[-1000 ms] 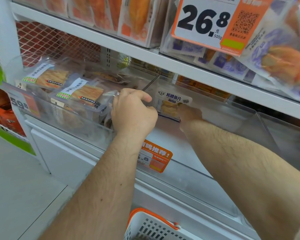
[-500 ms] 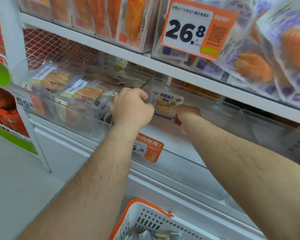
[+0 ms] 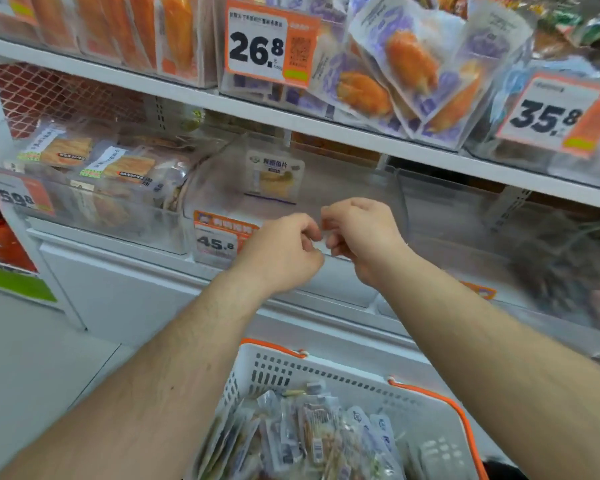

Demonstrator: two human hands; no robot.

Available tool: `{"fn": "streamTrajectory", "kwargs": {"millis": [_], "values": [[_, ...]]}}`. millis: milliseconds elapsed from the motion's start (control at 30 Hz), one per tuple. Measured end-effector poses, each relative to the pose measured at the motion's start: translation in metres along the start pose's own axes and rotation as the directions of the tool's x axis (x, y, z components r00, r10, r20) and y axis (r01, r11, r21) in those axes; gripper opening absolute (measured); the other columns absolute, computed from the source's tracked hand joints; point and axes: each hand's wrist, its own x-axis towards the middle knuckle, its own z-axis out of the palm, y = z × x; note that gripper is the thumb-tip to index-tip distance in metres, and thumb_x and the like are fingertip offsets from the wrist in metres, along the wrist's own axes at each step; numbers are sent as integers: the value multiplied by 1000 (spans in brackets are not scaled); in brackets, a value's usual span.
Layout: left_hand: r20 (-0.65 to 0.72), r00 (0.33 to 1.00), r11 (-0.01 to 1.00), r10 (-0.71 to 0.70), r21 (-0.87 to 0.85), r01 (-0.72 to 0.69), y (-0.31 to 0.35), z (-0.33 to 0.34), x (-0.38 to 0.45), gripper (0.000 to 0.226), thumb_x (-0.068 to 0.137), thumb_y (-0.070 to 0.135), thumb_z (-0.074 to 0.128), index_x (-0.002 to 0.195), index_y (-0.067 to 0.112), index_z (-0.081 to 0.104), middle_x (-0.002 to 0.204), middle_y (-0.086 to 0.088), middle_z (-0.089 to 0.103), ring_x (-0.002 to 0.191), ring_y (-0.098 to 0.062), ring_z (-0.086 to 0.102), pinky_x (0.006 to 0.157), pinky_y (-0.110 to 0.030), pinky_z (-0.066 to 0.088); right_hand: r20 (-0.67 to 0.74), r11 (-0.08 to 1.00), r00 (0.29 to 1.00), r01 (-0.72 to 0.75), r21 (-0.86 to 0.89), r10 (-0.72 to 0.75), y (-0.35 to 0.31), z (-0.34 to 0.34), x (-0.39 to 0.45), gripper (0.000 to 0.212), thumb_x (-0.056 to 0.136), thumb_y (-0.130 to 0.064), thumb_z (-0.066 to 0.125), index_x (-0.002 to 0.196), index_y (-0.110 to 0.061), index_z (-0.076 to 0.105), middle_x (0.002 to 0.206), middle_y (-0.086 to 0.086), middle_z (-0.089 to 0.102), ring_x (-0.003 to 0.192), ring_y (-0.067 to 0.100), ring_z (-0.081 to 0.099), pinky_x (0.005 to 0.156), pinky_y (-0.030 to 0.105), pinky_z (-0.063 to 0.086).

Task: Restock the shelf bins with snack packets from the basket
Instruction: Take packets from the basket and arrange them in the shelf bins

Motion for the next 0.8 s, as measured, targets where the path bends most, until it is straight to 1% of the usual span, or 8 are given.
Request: {"fn": "streamTrajectory", "kwargs": {"millis": [167, 267, 333, 467, 533, 600, 700, 800], "values": [[349, 936, 993, -32, 116, -9, -11, 45, -20, 15, 84, 18, 62, 95, 28, 59, 94, 11, 63, 85, -11, 60, 65, -20, 41, 21, 998, 999, 29, -54, -28, 59, -28, -37, 16, 86, -2, 64, 71, -6, 59, 66, 8, 65, 41, 18, 49, 43, 24, 39], [494, 865, 988, -83, 154, 7, -28, 72, -31, 14, 87, 15, 61, 96, 26, 62, 98, 7, 66, 80, -9, 62, 60, -18, 44, 58, 976, 991, -105, -191, 118, 123, -43, -45, 12, 84, -5, 66, 73, -4, 61, 66, 8, 66, 42, 19, 49, 45, 27, 40], [577, 807, 977, -126, 211, 2, -36, 84, -33, 18, 90, 18, 60, 105, 26, 63, 100, 9, 65, 82, -10, 62, 63, -22, 48, 105, 905, 955, -221, -364, 276, 170, -55, -41, 13, 88, -13, 66, 79, -4, 64, 76, 10, 69, 48, 17, 54, 48, 29, 44], [689, 709, 951, -153, 298, -84, -38, 108, -28, 24, 95, 21, 59, 118, 22, 62, 106, 10, 60, 74, -1, 53, 57, -15, 38, 106, 628, 861, -274, -728, 498, 247, -82, -22, 23, 91, -24, 64, 94, -2, 69, 83, 13, 71, 67, 23, 65, 61, 32, 53], [733, 658, 939, -171, 323, -116, -37, 121, -23, 26, 96, 22, 57, 121, 22, 62, 112, 9, 60, 83, -6, 56, 66, -18, 42, 93, 504, 823, -250, -826, 561, 275, -92, -15, 25, 90, -23, 61, 95, 1, 69, 78, 12, 66, 68, 23, 63, 69, 32, 54], [766, 611, 922, -200, 358, -147, -37, 132, -19, 29, 95, 22, 56, 124, 22, 61, 116, 8, 61, 96, -11, 58, 81, -26, 48, 98, 404, 781, -207, -891, 616, 296, -99, -13, 21, 92, -23, 57, 94, -5, 67, 84, 9, 62, 73, 21, 59, 78, 30, 50], [802, 541, 884, -254, 420, -208, -36, 143, -15, 32, 96, 25, 55, 127, 21, 59, 121, 6, 61, 103, -17, 61, 94, -38, 52, 30, 357, 732, -295, -886, 681, 323, -103, -14, 10, 85, -14, 61, 80, -6, 63, 79, 10, 60, 64, 20, 55, 61, 25, 47], [813, 516, 870, -269, 435, -232, -34, 151, -11, 31, 96, 26, 54, 127, 20, 57, 120, 6, 62, 86, -13, 62, 81, -32, 54, 10, 373, 683, -387, -843, 731, 343, -99, -16, 14, 80, -11, 59, 71, -1, 64, 66, 12, 57, 52, 21, 53, 56, 26, 48]]}}
